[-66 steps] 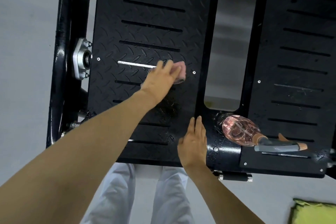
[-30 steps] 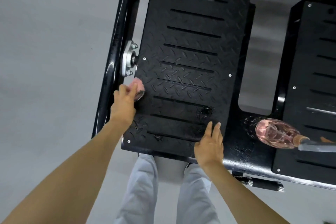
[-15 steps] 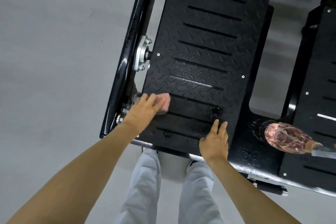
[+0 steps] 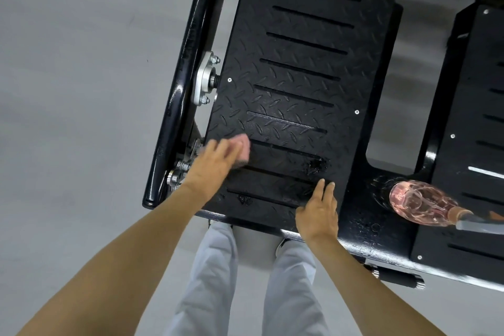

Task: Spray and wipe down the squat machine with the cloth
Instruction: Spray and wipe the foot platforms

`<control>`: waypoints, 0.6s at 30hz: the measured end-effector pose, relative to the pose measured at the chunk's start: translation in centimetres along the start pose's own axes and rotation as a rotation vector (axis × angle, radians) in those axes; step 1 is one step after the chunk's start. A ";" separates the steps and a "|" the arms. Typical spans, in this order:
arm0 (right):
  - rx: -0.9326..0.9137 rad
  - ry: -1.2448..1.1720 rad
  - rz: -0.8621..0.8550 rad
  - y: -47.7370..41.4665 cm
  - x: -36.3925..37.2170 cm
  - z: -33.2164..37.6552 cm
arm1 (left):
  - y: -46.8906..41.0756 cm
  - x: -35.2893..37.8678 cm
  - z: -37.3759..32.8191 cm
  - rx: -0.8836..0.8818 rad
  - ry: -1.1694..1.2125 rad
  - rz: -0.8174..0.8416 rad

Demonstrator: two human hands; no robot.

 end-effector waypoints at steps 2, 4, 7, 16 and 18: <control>0.001 0.019 -0.022 0.1 -0.2 -0.6 | -0.6 -0.5 0.3 -0.283 0.192 -0.016; 0.004 0.025 -0.028 0.1 -0.3 -1.0 | -0.6 -0.7 -1.2 -0.446 0.336 -0.040; 0.017 0.006 -0.021 0.2 -0.4 -1.6 | -0.4 -1.0 -5.7 -0.413 0.408 -0.014; -0.032 0.014 -0.010 0.7 -1.2 -3.5 | -1.1 -3.7 -17.3 0.558 -0.178 -0.062; -0.057 0.006 -0.013 0.7 -1.3 -3.8 | -2.8 -4.9 -16.6 0.473 -0.191 -0.105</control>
Point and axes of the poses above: each hand's wrist, its own y-axis away from the middle knuckle, its own x-axis out of the palm, z = x × y, the point moved 5 cm from there along -y, towards the middle knuckle, and after that the axes turned 13 degrees about -x, right-handed, at the moved point
